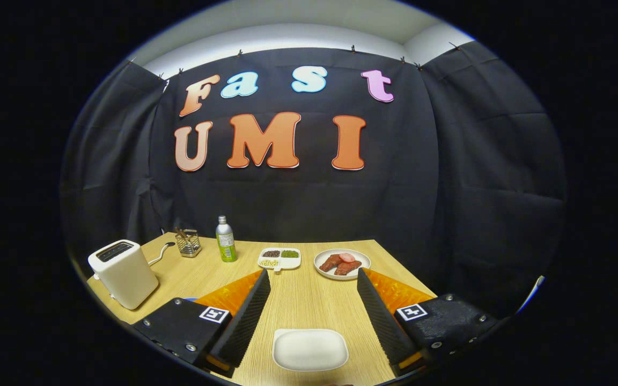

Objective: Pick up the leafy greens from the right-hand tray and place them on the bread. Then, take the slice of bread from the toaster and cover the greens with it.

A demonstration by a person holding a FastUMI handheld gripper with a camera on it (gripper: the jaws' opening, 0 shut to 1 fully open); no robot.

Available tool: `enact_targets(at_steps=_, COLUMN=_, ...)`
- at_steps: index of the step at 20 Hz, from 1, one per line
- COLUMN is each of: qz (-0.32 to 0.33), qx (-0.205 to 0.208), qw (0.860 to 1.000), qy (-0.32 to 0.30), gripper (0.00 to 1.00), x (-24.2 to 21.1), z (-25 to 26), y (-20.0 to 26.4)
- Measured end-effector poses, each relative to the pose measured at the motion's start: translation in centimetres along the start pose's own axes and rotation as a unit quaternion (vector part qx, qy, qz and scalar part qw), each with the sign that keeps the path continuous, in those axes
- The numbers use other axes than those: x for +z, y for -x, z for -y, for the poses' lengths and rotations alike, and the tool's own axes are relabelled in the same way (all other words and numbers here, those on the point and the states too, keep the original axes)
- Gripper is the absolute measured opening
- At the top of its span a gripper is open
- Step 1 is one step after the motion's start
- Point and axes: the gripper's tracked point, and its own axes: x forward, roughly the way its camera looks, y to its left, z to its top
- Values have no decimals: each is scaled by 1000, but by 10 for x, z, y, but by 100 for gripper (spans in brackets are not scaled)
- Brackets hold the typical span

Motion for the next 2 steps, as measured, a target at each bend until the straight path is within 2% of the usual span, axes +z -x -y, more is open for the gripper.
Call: enact_targets(at_steps=2, qz=1, qx=1, qw=1000, qy=-7, gripper=98, x=-1, z=1, y=0)
